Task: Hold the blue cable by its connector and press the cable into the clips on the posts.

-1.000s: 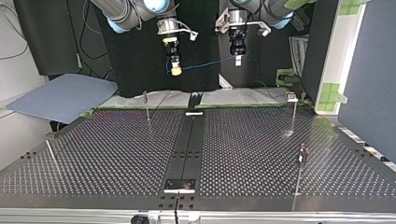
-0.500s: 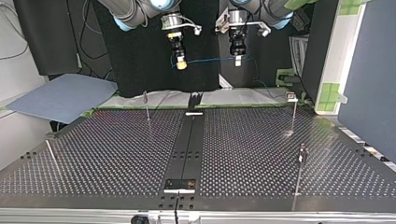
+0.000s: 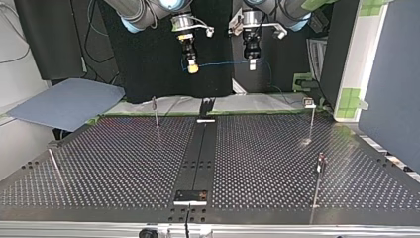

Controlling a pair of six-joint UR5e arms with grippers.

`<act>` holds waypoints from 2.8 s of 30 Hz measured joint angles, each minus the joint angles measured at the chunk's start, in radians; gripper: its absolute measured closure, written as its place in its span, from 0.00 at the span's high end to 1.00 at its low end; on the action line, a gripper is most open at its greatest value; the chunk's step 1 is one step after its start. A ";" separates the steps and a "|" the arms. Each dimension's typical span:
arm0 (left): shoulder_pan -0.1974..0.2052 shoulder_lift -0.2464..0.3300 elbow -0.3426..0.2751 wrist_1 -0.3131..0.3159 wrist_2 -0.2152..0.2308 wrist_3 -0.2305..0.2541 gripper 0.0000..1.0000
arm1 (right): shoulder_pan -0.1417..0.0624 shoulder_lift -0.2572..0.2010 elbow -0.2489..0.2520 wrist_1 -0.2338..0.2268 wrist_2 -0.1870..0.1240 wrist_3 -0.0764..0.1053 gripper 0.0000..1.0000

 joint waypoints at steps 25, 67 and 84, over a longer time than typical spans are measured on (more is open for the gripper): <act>0.000 0.000 0.000 0.000 0.000 0.000 0.01 | 0.004 0.004 -0.004 0.004 0.004 0.004 0.00; 0.005 0.318 0.251 -0.379 -0.199 0.003 0.01 | -0.045 -0.257 -0.346 0.404 -0.021 0.080 0.00; 0.082 0.387 0.259 -0.542 -0.220 -0.013 0.01 | -0.041 -0.295 -0.385 0.542 -0.180 0.098 0.00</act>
